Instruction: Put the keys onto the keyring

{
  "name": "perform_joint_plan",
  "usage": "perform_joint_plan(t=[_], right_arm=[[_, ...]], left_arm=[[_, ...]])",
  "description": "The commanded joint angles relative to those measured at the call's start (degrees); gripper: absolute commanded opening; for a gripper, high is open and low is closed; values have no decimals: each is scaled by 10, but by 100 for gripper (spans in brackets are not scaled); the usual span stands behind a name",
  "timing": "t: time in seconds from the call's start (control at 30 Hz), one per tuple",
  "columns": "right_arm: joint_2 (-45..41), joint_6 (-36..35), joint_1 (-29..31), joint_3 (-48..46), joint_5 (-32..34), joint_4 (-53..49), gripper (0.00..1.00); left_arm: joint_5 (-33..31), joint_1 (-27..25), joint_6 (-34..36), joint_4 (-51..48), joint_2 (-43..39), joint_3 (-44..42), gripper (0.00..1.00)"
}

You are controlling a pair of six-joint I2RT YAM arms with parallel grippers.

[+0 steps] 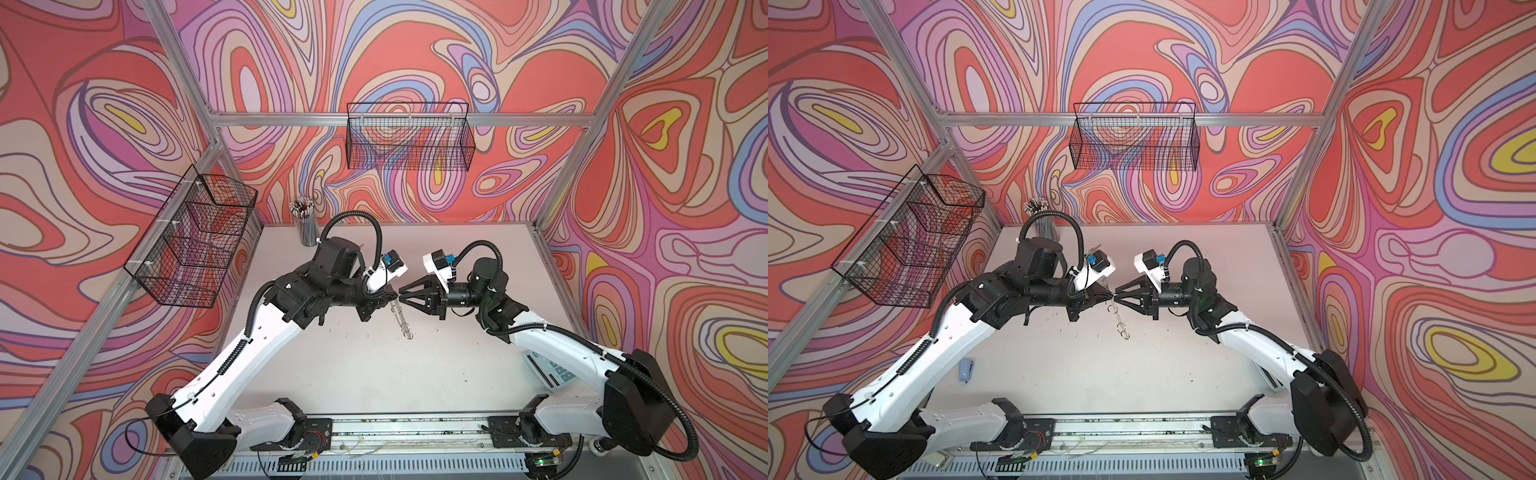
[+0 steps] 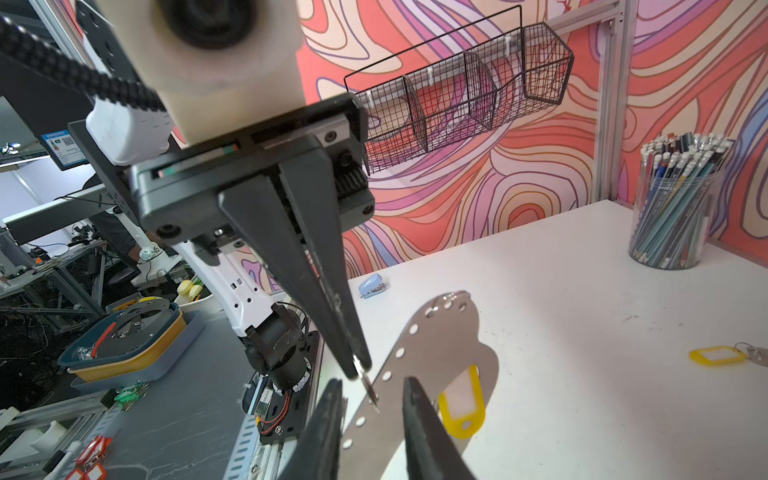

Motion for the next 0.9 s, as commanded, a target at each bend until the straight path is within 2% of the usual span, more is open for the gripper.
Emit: perform_joint_plan(t=[0.0,0.13,0.53,0.87], right_arm=[[9,-14,6,19,-15,-10,25],[10,-19,9,21,-16,-12,20],[-7,-7,10,7,-20,24,21],[-13,7,10,-3,-32,51,17]], left_arm=[[19,-1,9,-12,-2,7,0],[31,-1,10,-14,2,8,0],[56,-1,21,-40,13,15,0],[59,-1,21,-47,18,18,0]])
